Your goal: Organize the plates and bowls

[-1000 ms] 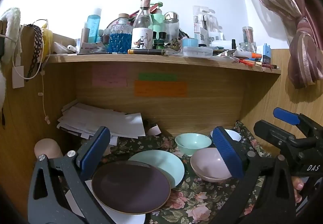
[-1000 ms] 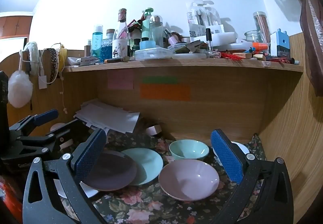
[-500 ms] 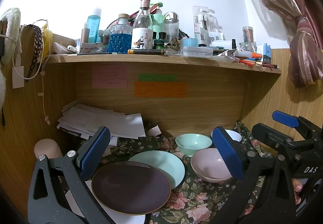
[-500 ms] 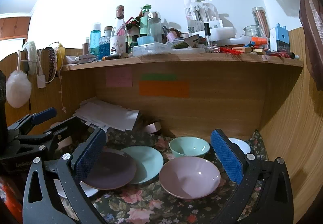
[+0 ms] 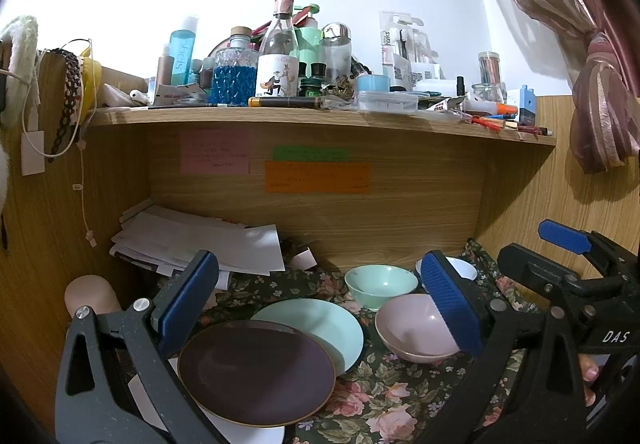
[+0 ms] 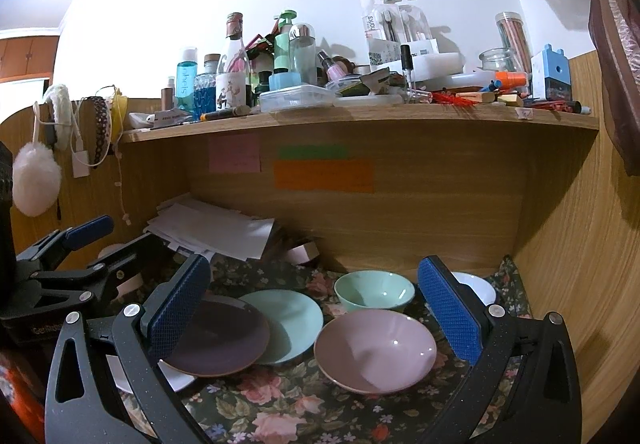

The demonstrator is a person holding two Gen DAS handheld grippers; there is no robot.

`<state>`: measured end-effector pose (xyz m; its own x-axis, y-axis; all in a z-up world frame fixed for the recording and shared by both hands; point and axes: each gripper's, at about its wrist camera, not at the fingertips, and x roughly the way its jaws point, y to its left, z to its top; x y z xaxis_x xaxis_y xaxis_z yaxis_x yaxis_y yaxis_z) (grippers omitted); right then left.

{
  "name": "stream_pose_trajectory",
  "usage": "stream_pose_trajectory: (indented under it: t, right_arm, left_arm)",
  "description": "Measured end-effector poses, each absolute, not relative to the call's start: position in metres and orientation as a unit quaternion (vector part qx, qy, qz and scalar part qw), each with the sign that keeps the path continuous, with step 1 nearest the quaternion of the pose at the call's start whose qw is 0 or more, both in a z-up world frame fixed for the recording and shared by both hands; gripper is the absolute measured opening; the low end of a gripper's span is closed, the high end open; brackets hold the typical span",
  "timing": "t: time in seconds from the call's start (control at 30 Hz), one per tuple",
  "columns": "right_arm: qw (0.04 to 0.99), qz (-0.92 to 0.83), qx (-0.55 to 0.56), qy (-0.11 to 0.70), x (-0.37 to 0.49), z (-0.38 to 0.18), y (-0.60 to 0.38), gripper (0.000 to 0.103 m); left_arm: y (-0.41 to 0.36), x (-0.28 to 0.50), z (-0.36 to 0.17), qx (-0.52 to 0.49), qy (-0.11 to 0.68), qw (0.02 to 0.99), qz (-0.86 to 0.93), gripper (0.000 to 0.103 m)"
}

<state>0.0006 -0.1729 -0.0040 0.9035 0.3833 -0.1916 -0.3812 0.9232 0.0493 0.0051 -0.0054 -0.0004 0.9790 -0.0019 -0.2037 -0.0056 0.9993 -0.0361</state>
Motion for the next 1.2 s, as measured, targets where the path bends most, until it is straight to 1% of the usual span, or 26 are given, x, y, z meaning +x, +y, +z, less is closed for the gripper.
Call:
stream_pose_trajectory:
  t: [1.2]
  right_arm:
    - [0.975, 0.199, 0.011, 0.098, -0.0012, -0.0039, -0.1694, 0.103]
  left_arm:
    - [-0.0076, 0.0037, -0.0032, -0.025, 0.103, 0.994, 0.000, 0.103]
